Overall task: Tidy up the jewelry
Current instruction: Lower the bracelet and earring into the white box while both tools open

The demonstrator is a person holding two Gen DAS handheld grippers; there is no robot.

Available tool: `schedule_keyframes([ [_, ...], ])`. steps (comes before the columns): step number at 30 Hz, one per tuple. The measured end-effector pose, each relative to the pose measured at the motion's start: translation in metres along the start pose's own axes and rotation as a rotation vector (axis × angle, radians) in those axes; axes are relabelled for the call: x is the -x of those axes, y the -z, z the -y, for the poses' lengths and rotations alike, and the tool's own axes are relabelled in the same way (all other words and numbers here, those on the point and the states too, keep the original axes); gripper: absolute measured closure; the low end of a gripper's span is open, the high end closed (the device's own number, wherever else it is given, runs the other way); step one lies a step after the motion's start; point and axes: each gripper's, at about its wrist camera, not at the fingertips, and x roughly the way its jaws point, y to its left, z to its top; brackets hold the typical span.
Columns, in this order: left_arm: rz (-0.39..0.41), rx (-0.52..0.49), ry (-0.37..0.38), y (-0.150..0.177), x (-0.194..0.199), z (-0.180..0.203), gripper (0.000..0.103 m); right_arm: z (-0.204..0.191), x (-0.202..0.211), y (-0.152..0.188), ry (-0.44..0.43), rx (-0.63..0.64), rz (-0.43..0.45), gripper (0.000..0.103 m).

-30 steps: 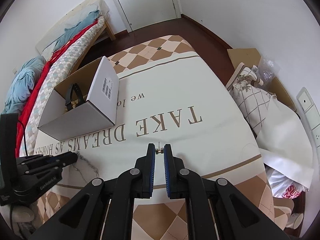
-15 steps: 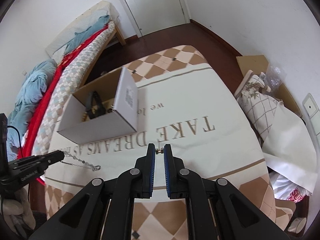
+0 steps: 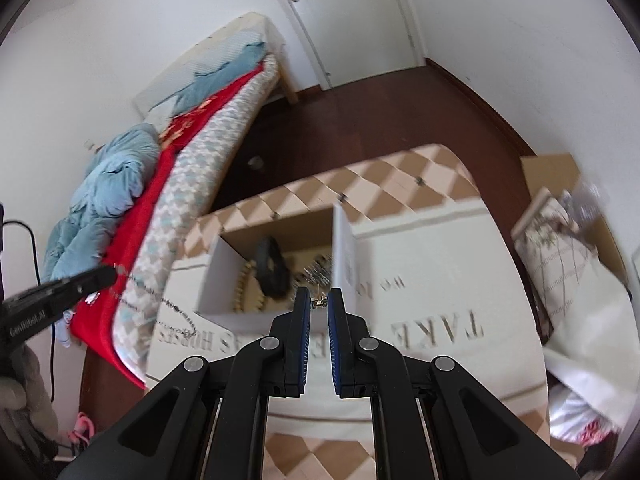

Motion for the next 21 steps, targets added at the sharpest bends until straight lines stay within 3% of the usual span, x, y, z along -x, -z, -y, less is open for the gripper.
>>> schedule_keyframes([
  [6,-0.023,-0.022,0.015,-0.03,-0.024,-0.002,0.103,-0.019,-0.021,-0.035,-0.009,0.06,-0.032,0.094],
  [11,-0.083,-0.044,0.011,-0.039,-0.063,-0.002,0.103,-0.019,-0.061,-0.055,-0.036,0.051,-0.13,0.094],
  [21,-0.219,-0.02,0.004,-0.037,-0.133,-0.017,0.102,-0.006,-0.121,-0.056,-0.023,0.053,-0.3,0.094],
])
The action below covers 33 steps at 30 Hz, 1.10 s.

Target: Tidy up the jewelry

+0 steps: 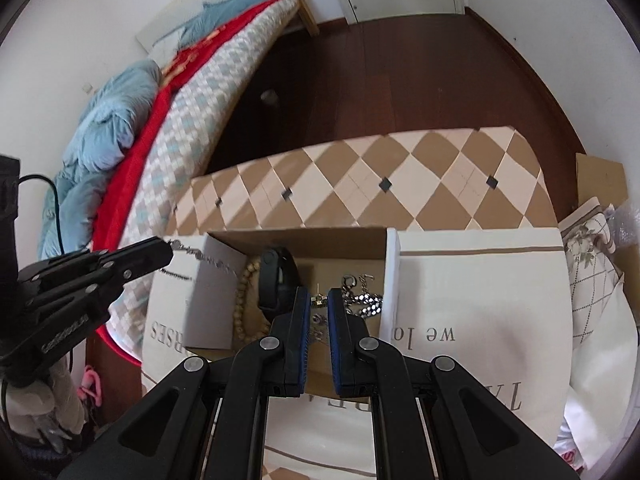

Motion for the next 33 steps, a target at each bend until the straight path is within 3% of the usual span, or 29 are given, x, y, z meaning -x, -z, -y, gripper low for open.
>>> schedule_keyframes([
  [6,-0.121,0.054,-0.033,-0.001,-0.029,-0.009,0.096,0.004,-0.013,0.002,0.016,-0.019,-0.062,0.093],
  [9,-0.112,0.067,-0.066,0.0,-0.027,-0.012,0.093,0.003,-0.014,0.001,0.039,-0.025,-0.077,0.091],
  [11,-0.097,0.074,-0.076,0.0,-0.022,-0.013,0.077,0.003,-0.011,0.0,0.041,-0.03,-0.073,0.076],
  [13,-0.066,0.085,-0.092,-0.001,-0.014,-0.015,0.042,0.002,-0.008,-0.001,0.047,-0.034,-0.069,0.06],
  [18,-0.017,0.103,-0.107,-0.003,0.005,-0.018,0.034,-0.002,0.002,-0.002,0.105,-0.025,-0.054,0.053],
  [21,0.006,0.114,-0.14,0.001,0.015,-0.02,0.0,-0.005,0.008,0.002,0.205,-0.005,-0.044,0.025],
  [23,0.022,0.115,-0.188,0.008,0.021,-0.022,0.0,-0.006,0.01,0.004,0.268,0.011,-0.036,0.006],
  [25,0.028,0.125,-0.217,0.016,0.024,-0.023,0.0,-0.01,0.011,0.01,0.332,0.025,-0.037,0.001],
  [30,0.024,0.16,-0.234,0.036,0.031,-0.026,0.0,-0.018,0.015,0.027,0.4,0.032,-0.027,0.0],
  [33,0.035,0.174,-0.246,0.047,0.04,-0.024,0.0,-0.022,0.023,0.037,0.396,0.018,-0.016,0.0],
])
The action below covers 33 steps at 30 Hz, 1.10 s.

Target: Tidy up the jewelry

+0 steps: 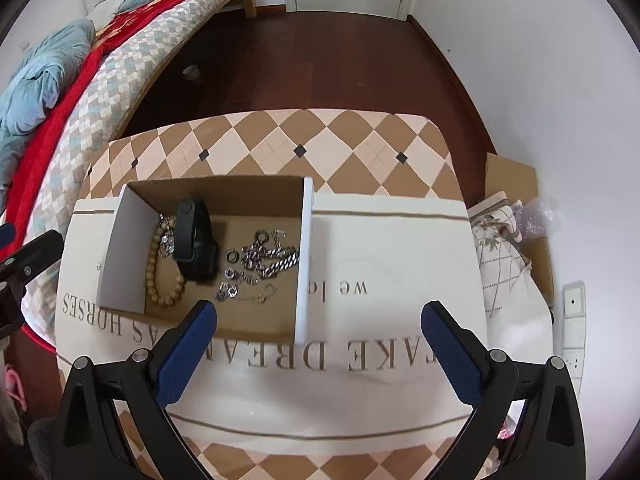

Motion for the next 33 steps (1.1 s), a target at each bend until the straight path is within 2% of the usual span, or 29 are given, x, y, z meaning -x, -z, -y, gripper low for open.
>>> schedule_keyframes([
  [7,0.037,0.034,0.02,0.025,0.042,-0.003,0.0,0.002,0.051,0.026,-0.009,-0.03,0.073,0.0],
  [10,0.074,0.027,0.003,0.038,0.068,0.0,0.0,0.001,0.077,0.038,0.0,-0.031,0.116,0.0],
  [25,0.253,0.085,0.059,0.106,0.213,-0.001,0.0,0.001,0.235,0.114,0.011,-0.031,0.34,0.0],
  [33,0.306,0.077,0.086,0.127,0.269,0.003,0.0,-0.001,0.302,0.15,-0.004,-0.019,0.424,0.0],
])
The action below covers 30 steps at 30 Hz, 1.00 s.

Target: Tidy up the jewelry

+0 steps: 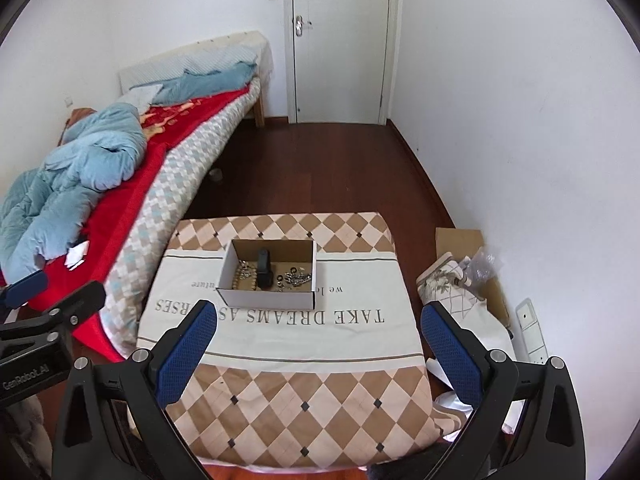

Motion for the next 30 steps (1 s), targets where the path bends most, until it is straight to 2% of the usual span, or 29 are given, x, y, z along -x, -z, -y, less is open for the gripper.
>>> schedule_keyframes([
  [9,0.038,0.022,0.02,0.005,0.046,0.003,0.0,0.002,0.058,0.004,0.004,0.011,0.067,0.0],
  [14,0.043,0.022,0.013,0.004,0.049,0.003,0.0,0.002,0.064,0.005,0.005,0.011,0.069,0.0],
  [18,0.031,0.022,-0.009,-0.001,0.037,0.004,0.0,0.004,0.055,0.001,0.023,0.015,0.057,0.0],
  [30,0.015,0.015,-0.081,-0.031,-0.015,0.006,0.0,0.006,-0.014,-0.03,0.057,0.02,0.009,0.0],
])
